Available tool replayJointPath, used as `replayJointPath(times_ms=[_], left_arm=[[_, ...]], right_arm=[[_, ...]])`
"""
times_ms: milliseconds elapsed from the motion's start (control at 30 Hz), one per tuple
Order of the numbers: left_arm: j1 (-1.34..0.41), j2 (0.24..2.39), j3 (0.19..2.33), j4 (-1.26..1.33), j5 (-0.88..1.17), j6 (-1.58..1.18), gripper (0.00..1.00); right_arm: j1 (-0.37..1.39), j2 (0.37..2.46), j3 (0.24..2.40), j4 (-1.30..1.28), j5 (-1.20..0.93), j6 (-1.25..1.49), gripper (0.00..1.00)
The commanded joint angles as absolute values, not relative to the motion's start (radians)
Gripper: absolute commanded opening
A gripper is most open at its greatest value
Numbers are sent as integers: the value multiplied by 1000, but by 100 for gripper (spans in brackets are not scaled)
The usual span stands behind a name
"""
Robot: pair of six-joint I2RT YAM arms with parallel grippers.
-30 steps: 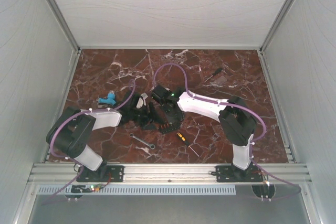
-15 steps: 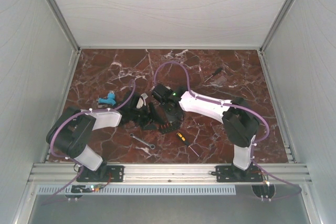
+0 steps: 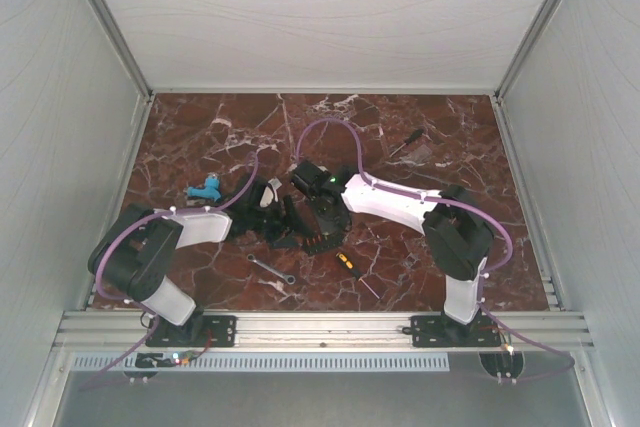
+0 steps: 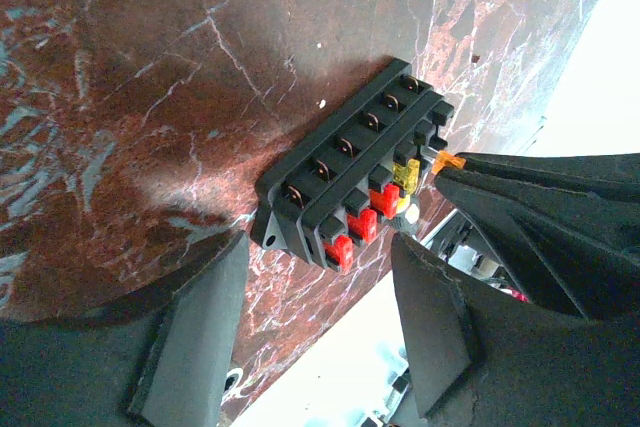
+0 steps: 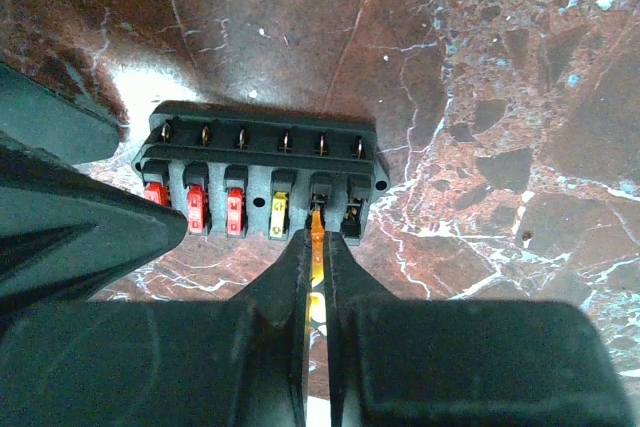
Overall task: Snap on the fuse box
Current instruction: Install the fuse at the fuse box base.
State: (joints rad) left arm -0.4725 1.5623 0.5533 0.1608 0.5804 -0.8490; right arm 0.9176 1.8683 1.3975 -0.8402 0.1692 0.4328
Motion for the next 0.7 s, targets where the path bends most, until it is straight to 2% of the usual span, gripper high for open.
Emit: replayJointPath(times_ms=[0,667], left_arm=[[-477,1566,555,187,595,-864,59],[-477,1577,559,193,601,-870,57]], right_arm=[[913,1884,1387,-826,155,450,0],[903,1888,1378,-826,177,473,0]])
